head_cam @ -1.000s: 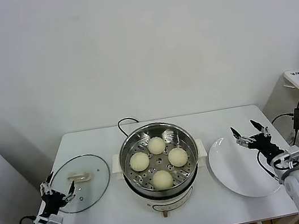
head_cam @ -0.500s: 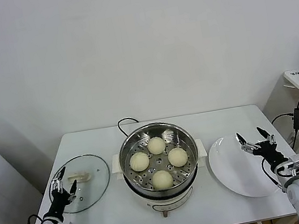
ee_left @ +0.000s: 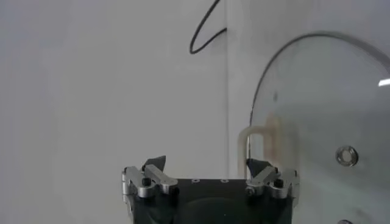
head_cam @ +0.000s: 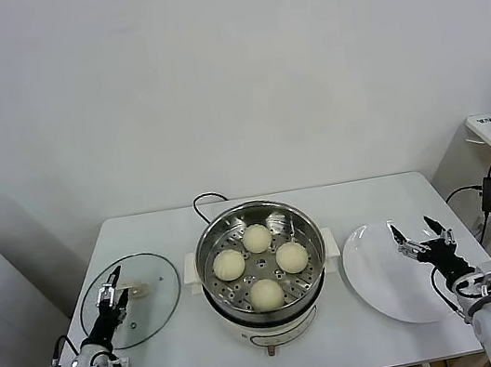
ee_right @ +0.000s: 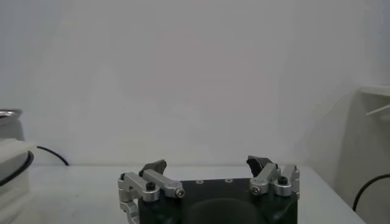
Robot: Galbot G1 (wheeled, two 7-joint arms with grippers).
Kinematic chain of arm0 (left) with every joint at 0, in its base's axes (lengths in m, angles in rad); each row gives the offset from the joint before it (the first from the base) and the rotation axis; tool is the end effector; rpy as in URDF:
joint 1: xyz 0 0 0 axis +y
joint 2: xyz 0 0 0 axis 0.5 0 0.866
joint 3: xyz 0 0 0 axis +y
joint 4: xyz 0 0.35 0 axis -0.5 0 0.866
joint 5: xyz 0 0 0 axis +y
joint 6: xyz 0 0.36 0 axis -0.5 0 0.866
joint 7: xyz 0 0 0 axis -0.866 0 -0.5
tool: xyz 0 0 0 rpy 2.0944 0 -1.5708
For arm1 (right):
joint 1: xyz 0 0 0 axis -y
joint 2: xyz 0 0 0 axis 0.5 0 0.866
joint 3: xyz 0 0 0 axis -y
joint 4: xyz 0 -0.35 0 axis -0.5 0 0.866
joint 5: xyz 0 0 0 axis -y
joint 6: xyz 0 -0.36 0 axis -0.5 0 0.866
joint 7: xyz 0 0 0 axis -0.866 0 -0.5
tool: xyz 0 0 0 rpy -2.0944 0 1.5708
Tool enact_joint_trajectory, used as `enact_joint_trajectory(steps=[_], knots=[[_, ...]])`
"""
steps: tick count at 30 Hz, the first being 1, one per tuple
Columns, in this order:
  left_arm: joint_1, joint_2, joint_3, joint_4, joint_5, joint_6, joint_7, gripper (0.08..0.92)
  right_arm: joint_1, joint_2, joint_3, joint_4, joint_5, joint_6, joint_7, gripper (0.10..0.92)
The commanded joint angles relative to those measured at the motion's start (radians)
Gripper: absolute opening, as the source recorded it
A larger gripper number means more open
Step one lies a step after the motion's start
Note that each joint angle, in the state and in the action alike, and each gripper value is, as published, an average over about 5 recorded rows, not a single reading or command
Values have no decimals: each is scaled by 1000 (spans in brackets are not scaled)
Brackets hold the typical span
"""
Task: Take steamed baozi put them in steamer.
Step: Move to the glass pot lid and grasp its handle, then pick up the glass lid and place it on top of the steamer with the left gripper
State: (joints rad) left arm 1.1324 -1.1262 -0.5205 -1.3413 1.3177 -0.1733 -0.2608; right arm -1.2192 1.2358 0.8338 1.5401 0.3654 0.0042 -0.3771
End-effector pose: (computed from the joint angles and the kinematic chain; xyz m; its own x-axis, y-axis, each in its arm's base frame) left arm 0.3161 0.1848 -0.4188 -0.9906 0.1190 0.0668 0.0480 -0.1546 0.9868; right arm 0.2854 -0.2224 -0.3590 -0.9937 -0.0740 0.0842 -0.0719 0.9970 0.0277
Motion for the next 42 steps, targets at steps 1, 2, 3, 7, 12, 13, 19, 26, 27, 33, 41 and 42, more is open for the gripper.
enact_joint_trajectory(steps=[1,2,3,7,12,13,19,26,27,33,41,42], knots=[[-52,-28,1,62,146,2,-30,823,-6,4,18,-2,-2,3,-5,823],[-54,-30,2,64,144,5,-31,823,-7,4,21,-3,-2,3,-6,823],[-55,-31,2,66,143,8,-32,823,-9,5,24,-5,-3,4,-7,823],[-54,-32,3,69,127,17,-33,815,-12,6,30,-9,-4,6,-12,823],[-45,-32,3,65,98,21,-31,708,-10,6,31,-14,-5,7,-15,823],[-42,-32,3,62,89,22,-31,682,-9,5,31,-14,-6,7,-16,823],[-26,-25,-1,33,49,22,-29,509,-7,7,31,-15,-9,7,-19,823],[-8,1,-15,-40,-15,21,-11,301,-3,10,29,-12,-10,7,-20,823],[-5,9,-19,-60,-30,24,-2,275,-3,10,28,-11,-10,7,-20,823],[8,69,-31,-198,-155,75,79,125,0,6,30,-6,-7,6,-23,823],[49,182,0,-428,-335,241,228,108,8,1,30,0,-1,3,-25,823],[56,194,9,-461,-345,270,247,108,8,1,30,0,0,3,-25,823]])
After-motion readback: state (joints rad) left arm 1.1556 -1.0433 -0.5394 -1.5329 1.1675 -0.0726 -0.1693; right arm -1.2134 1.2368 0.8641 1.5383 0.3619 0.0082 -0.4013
